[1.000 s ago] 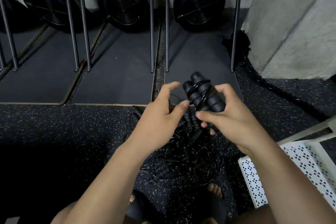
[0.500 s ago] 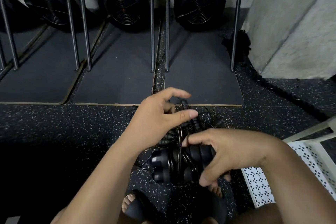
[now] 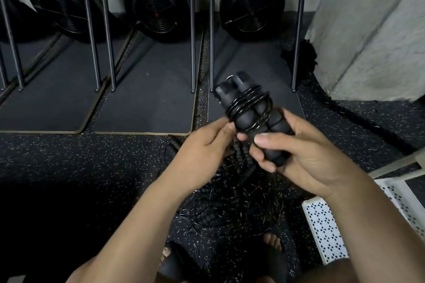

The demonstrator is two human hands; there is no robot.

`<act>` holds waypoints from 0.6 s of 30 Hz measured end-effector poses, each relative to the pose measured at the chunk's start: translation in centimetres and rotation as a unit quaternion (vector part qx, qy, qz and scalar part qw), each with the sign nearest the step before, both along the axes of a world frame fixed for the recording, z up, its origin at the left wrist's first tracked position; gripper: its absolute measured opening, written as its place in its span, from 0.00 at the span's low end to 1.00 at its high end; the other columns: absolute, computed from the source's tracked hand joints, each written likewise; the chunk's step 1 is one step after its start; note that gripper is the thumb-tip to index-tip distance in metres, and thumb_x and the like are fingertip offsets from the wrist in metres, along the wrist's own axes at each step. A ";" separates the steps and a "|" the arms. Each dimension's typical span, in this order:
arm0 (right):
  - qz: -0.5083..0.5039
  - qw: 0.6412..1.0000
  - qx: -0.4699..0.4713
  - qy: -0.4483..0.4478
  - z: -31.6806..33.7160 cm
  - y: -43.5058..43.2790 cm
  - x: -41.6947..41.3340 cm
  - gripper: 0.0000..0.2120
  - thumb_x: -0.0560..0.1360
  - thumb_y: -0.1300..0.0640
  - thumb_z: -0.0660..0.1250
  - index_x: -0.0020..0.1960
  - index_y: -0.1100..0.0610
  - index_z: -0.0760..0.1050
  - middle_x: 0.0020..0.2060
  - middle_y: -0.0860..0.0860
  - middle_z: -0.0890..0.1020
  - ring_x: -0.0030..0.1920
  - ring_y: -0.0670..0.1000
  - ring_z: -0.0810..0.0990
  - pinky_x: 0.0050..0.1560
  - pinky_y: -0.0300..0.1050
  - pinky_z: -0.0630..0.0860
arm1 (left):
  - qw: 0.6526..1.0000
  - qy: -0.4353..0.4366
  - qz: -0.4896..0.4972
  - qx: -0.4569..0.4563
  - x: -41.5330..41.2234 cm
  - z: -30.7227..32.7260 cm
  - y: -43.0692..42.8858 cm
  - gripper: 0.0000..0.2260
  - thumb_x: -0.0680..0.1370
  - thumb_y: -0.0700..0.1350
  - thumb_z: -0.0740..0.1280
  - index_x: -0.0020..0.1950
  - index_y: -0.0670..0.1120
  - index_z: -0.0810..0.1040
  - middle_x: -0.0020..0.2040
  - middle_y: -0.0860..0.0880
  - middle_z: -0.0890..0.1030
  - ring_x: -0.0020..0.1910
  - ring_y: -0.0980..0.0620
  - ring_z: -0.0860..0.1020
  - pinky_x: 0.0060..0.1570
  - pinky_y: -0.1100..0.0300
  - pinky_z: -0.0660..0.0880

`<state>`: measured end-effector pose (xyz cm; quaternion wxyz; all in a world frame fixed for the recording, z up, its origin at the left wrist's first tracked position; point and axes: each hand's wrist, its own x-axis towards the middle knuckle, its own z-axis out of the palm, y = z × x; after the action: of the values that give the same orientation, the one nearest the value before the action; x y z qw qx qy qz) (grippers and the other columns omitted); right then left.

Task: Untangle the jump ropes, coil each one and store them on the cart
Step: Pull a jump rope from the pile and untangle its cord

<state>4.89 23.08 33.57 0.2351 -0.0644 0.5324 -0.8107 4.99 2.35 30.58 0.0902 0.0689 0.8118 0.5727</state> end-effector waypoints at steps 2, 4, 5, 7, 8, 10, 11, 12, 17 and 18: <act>-0.063 0.997 0.024 -0.021 -0.2 0.1 -0.4 0.23 0.74 0.70 0.72 0.68 0.64 0.71 0.54 0.65 0.84 0.39 0.54 0.80 0.31 0.44 0.73 | 0.998 0.018 -0.015 -0.056 -0.1 -0.2 0.0 0.13 0.88 0.53 0.61 0.49 0.51 0.78 0.29 0.57 0.70 0.29 0.57 0.68 0.34 0.57 0.65; -0.121 0.988 0.093 -0.029 -0.7 0.2 -0.7 0.20 0.77 0.71 0.70 0.67 0.63 0.70 0.53 0.67 0.83 0.39 0.55 0.81 0.32 0.45 0.74 | 0.990 0.052 -0.031 -0.129 0.0 -0.4 0.1 0.08 0.87 0.52 0.63 0.55 0.52 0.80 0.32 0.59 0.76 0.32 0.60 0.72 0.37 0.58 0.69; -0.144 0.979 0.140 -0.024 -1.1 0.3 -0.9 0.19 0.79 0.70 0.70 0.66 0.62 0.69 0.52 0.67 0.83 0.39 0.55 0.82 0.32 0.46 0.75 | 0.987 0.059 -0.027 -0.147 0.1 -0.2 0.1 0.07 0.87 0.53 0.65 0.60 0.54 0.80 0.34 0.62 0.78 0.35 0.61 0.76 0.39 0.60 0.71; -0.161 0.960 0.229 -0.006 -1.9 0.2 -1.0 0.18 0.79 0.67 0.72 0.63 0.59 0.69 0.48 0.62 0.83 0.39 0.55 0.83 0.32 0.47 0.77 | 0.986 0.052 -0.006 -0.158 0.0 -0.1 0.0 0.12 0.85 0.54 0.67 0.69 0.59 0.76 0.40 0.63 0.82 0.40 0.61 0.80 0.42 0.64 0.74; -0.154 0.952 0.266 0.002 -2.2 0.3 -1.0 0.17 0.79 0.66 0.73 0.62 0.58 0.69 0.47 0.59 0.84 0.38 0.55 0.84 0.32 0.47 0.77 | 0.985 0.051 -0.003 -0.163 -0.1 0.0 0.0 0.15 0.85 0.54 0.68 0.71 0.60 0.75 0.40 0.63 0.83 0.41 0.63 0.80 0.40 0.68 0.73; -0.121 0.934 0.335 0.017 -2.7 0.4 -1.0 0.17 0.78 0.64 0.74 0.60 0.55 0.69 0.45 0.57 0.85 0.37 0.54 0.85 0.33 0.48 0.79 | 0.984 0.057 -0.011 -0.167 0.1 0.2 0.0 0.17 0.84 0.53 0.70 0.72 0.60 0.73 0.34 0.70 0.79 0.36 0.69 0.77 0.35 0.73 0.68; -0.105 0.922 0.371 0.027 -2.9 0.5 -1.0 0.17 0.78 0.63 0.74 0.59 0.53 0.70 0.45 0.57 0.86 0.37 0.54 0.86 0.34 0.49 0.80 | 0.984 0.062 -0.018 -0.166 0.2 0.2 0.1 0.18 0.84 0.52 0.71 0.72 0.60 0.72 0.32 0.73 0.76 0.33 0.70 0.75 0.33 0.74 0.66; -0.094 0.909 0.405 0.038 -3.1 0.5 -1.0 0.17 0.77 0.62 0.75 0.58 0.51 0.69 0.44 0.56 0.86 0.37 0.55 0.87 0.34 0.50 0.81 | 0.985 0.062 -0.021 -0.160 0.3 0.3 0.0 0.19 0.83 0.51 0.72 0.72 0.59 0.72 0.30 0.74 0.74 0.31 0.70 0.74 0.32 0.74 0.65; -0.013 0.878 0.475 0.061 -3.5 0.5 -0.7 0.18 0.73 0.62 0.74 0.53 0.47 0.70 0.41 0.55 0.87 0.36 0.59 0.86 0.33 0.53 0.80 | 0.988 0.070 -0.010 -0.140 0.0 0.7 -0.4 0.17 0.81 0.49 0.74 0.67 0.59 0.74 0.26 0.61 0.76 0.26 0.60 0.72 0.30 0.68 0.64; 0.018 0.882 0.469 0.053 -3.5 0.5 -0.5 0.18 0.73 0.63 0.74 0.53 0.47 0.70 0.42 0.55 0.87 0.35 0.56 0.86 0.32 0.51 0.79 | 0.988 0.070 -0.013 -0.136 0.0 0.7 -0.5 0.16 0.81 0.50 0.75 0.67 0.59 0.75 0.26 0.59 0.75 0.26 0.59 0.71 0.30 0.67 0.64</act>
<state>4.35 23.58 30.06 0.2241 0.0010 0.8606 -0.4573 5.01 1.85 31.26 0.0492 0.1068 0.8857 0.4492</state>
